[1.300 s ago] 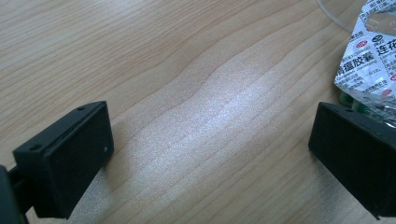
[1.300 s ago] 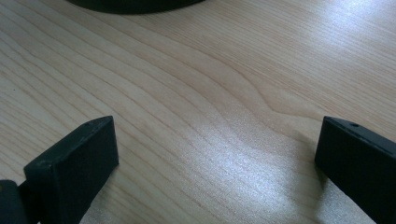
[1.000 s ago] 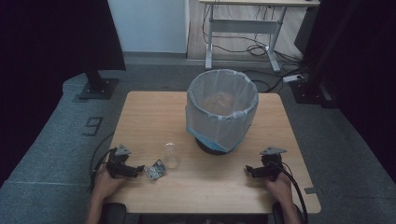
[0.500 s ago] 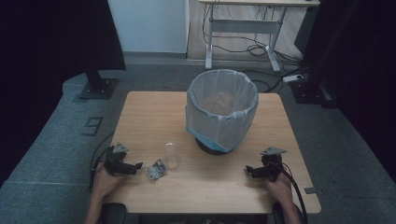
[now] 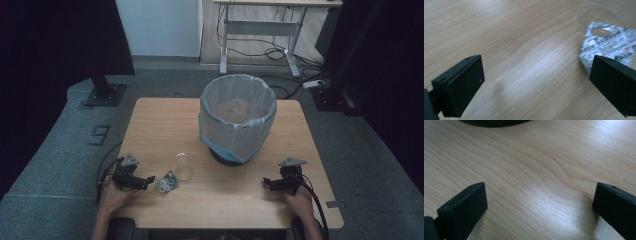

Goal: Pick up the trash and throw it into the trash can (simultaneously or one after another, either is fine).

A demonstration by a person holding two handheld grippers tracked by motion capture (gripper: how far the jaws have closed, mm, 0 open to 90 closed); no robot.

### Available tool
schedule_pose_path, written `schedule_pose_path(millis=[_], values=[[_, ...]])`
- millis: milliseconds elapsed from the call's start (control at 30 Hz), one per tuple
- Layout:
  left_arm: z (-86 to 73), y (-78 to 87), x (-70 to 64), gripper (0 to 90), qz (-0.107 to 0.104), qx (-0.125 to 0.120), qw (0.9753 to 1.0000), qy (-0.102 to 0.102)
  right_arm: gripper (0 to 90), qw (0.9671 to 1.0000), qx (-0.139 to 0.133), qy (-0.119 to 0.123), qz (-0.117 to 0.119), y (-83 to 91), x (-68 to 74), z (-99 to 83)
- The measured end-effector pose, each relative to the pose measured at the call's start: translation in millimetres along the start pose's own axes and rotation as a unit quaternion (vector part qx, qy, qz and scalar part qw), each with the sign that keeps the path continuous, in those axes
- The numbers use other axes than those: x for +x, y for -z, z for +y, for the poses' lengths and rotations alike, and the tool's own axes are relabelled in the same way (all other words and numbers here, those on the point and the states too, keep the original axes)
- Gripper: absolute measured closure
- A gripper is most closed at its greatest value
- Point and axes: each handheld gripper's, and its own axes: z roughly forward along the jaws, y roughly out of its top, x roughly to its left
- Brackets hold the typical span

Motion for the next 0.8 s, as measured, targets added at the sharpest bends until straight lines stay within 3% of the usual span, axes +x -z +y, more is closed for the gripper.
schedule_pose_path(millis=[500,800], values=[[9.7,0.2,-29.1,0.0,-0.033,-0.016,0.9991,-0.019,0.0,1.0000,0.000,0.000,0.000,0.2,0.2,-0.2],[13.4,-10.9,-43.0,0.0,-0.054,0.002,0.9974,-0.047,0.0,1.0000,0.000,0.000,0.000,0.4,0.3,-0.3]])
